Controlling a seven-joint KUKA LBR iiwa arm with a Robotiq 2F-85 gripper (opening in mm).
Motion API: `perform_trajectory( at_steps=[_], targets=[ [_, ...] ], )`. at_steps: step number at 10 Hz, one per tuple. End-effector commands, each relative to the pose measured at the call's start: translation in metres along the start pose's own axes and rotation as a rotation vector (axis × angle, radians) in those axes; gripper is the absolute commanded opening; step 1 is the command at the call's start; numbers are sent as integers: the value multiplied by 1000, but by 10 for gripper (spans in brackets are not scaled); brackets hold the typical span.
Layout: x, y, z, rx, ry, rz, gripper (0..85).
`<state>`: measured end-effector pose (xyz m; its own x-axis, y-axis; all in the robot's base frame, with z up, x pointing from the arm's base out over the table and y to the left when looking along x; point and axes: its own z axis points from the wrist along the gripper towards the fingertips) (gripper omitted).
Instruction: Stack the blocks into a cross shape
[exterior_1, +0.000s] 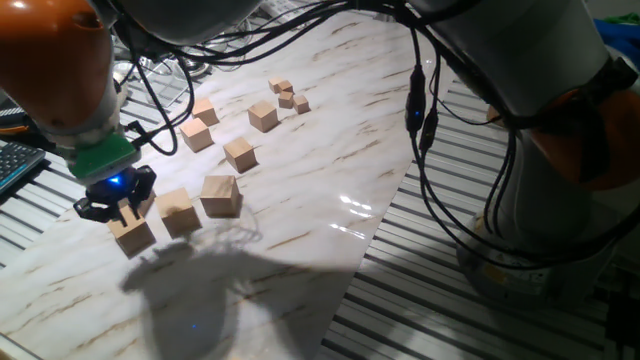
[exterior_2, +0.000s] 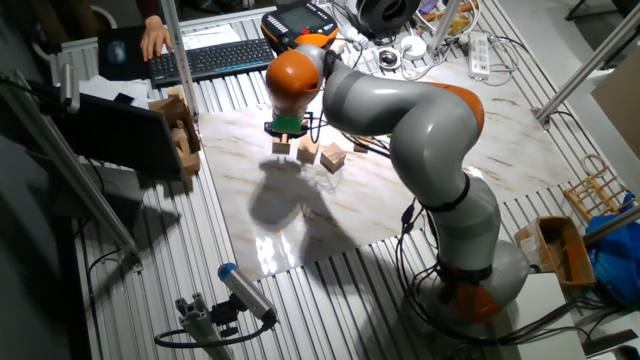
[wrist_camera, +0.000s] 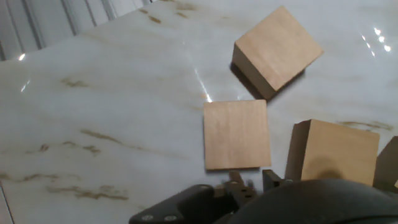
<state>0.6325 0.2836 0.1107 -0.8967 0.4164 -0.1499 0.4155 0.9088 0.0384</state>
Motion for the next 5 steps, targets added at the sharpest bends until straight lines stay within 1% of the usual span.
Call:
perform_trajectory(
  at_steps=[1, 2, 3, 5],
  targets=[
    [-1, 0, 2, 1, 5, 3, 850],
    [-2, 0, 3, -2, 12, 10, 850],
    [-3, 1, 3, -16, 22, 17, 850],
    [-4, 5, 4, -14, 36, 4, 850]
  ],
)
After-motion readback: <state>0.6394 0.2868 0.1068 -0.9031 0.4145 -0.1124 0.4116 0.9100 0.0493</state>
